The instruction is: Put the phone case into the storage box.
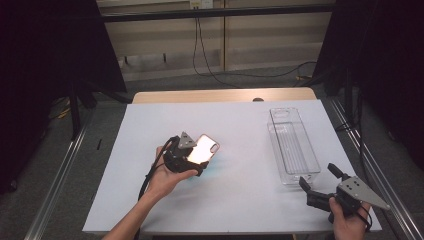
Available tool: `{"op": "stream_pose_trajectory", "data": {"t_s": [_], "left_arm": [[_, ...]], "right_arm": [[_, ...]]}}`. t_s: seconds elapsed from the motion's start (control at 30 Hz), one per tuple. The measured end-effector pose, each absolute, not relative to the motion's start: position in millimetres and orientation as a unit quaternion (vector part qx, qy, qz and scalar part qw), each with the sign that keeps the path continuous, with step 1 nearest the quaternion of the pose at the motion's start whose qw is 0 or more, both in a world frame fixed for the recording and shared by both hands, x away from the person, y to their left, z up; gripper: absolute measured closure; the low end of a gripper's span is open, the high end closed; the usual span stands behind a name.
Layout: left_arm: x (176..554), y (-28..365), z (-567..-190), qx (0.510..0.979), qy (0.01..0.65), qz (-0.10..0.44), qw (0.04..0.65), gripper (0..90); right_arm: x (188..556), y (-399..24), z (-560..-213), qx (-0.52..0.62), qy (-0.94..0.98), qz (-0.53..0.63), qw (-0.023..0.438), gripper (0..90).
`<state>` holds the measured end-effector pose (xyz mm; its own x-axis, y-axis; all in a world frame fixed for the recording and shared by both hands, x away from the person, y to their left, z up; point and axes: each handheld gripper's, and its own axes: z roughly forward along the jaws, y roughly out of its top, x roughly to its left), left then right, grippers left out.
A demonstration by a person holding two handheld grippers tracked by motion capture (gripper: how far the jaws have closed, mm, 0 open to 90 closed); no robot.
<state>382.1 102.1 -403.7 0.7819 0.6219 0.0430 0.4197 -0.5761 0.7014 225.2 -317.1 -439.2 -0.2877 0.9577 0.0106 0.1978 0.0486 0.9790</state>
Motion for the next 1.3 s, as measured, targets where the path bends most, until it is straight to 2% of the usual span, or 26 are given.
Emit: {"op": "stream_pose_trajectory", "data": {"t_s": [0.57,0.97,1.2,1.3], "left_arm": [[346,131,-412,0.854,0.316,0.15,0.385,16.7],[332,121,-410,0.848,0.303,0.162,0.404,16.7],[327,112,-408,0.851,0.292,0.166,0.404,16.7],[326,108,-410,0.851,0.285,0.171,0.406,16.7]], "right_arm": [[223,-302,-436,0.437,0.646,0.518,0.351,0.0],[221,-275,-426,0.41,0.663,0.534,0.327,0.0],[225,-249,-426,0.397,0.703,0.529,0.261,1.5],[229,-241,-425,0.391,0.714,0.523,0.254,2.0]]}}
